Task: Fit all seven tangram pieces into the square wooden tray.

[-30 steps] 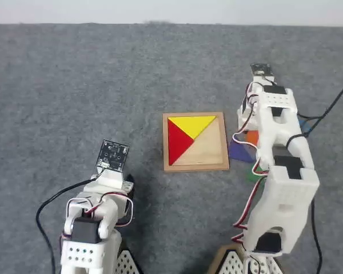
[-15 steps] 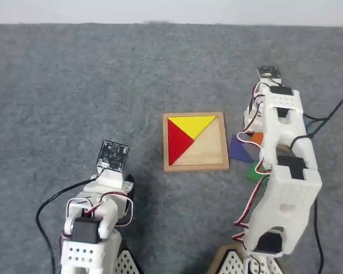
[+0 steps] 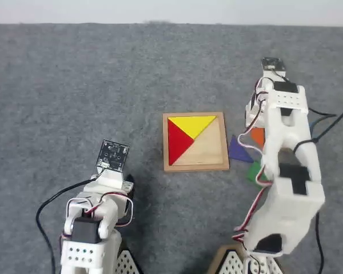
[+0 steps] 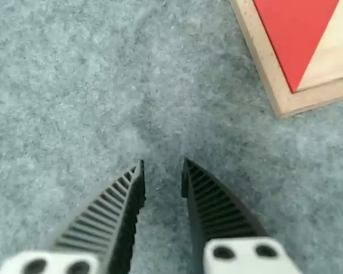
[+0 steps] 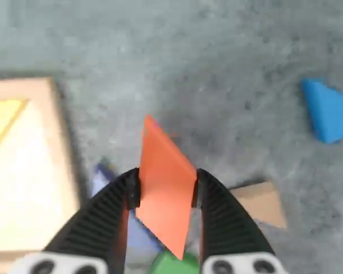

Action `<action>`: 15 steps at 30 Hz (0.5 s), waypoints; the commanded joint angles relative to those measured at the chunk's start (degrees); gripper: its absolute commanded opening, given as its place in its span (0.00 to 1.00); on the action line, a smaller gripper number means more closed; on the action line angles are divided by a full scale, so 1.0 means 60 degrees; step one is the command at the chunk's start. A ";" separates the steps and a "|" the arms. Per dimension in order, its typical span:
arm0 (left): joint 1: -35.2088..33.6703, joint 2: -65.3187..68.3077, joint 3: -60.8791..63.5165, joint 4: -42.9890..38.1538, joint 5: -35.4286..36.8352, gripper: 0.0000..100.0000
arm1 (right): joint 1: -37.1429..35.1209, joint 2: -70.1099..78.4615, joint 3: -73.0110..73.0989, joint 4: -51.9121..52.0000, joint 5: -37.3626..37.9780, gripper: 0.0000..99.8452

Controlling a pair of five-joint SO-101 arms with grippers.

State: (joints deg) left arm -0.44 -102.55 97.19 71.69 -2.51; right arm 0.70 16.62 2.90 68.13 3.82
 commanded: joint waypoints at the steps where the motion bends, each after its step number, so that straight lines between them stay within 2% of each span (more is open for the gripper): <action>1: -0.0073 -0.0117 -0.0125 0.0029 0.0088 0.10 | -0.0799 -0.1853 0.1114 -0.0696 -0.0103 0.02; 7: -0.0073 -0.0117 -0.0125 0.0029 0.0088 0.10 | -0.1502 -0.3685 0.2813 -0.1253 0.0249 0.02; 15: -0.0073 -0.0117 -0.0125 0.0029 0.0088 0.10 | -0.2586 -0.3685 0.3092 -0.1297 0.0835 0.02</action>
State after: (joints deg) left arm -0.44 -102.55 97.19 71.69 -2.51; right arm -12.04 -2.46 22.07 61.54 7.08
